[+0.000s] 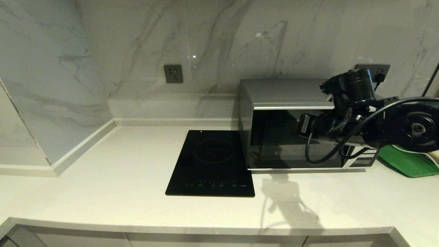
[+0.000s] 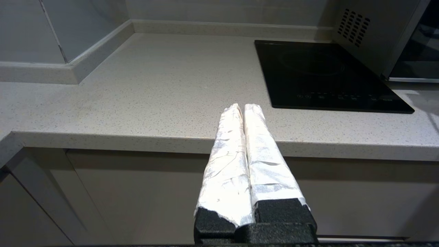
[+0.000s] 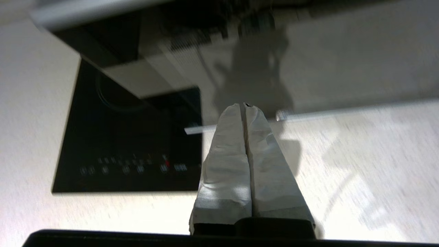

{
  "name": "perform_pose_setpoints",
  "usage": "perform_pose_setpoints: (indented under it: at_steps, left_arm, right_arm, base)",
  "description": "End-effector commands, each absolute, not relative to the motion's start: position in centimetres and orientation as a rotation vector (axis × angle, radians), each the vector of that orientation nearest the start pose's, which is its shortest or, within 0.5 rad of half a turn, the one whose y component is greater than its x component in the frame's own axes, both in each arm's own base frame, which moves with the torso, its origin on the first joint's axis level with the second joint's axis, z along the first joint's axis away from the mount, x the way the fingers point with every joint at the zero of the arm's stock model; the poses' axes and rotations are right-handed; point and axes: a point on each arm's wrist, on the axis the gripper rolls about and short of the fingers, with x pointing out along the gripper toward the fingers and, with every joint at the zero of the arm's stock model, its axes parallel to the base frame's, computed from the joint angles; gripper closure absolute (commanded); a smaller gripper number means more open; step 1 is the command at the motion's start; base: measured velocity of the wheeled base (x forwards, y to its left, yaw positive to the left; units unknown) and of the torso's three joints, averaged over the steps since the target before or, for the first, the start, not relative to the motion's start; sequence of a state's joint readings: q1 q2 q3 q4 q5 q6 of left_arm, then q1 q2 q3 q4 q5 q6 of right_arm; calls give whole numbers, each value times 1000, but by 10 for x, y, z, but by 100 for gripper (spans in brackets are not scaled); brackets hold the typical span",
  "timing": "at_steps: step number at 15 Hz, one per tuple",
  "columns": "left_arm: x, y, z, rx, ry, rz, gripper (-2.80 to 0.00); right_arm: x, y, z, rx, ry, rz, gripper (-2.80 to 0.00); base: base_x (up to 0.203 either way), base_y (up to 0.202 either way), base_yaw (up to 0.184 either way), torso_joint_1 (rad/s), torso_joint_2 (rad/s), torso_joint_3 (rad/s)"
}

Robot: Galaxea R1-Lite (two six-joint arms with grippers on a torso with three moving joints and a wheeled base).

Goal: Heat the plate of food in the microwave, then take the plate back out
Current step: Open the microwave oven

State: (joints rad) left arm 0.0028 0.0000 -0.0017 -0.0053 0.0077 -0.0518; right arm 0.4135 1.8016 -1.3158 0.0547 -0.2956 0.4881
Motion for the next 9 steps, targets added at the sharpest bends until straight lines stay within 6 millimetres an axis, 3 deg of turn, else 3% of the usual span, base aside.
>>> perform_pose_setpoints:
  at_steps: [1,9]
  left_arm:
    - [-23,0,77,-52,-8,11,0]
    - [-23,0,77,-52,-8,11,0]
  right_arm:
    - [347,150,214,276,522,-9,0]
    - [348,199,213,144,503,135,0]
  base:
    - [0,0,0,0,0,0]
    - [0,0,0,0,0,0]
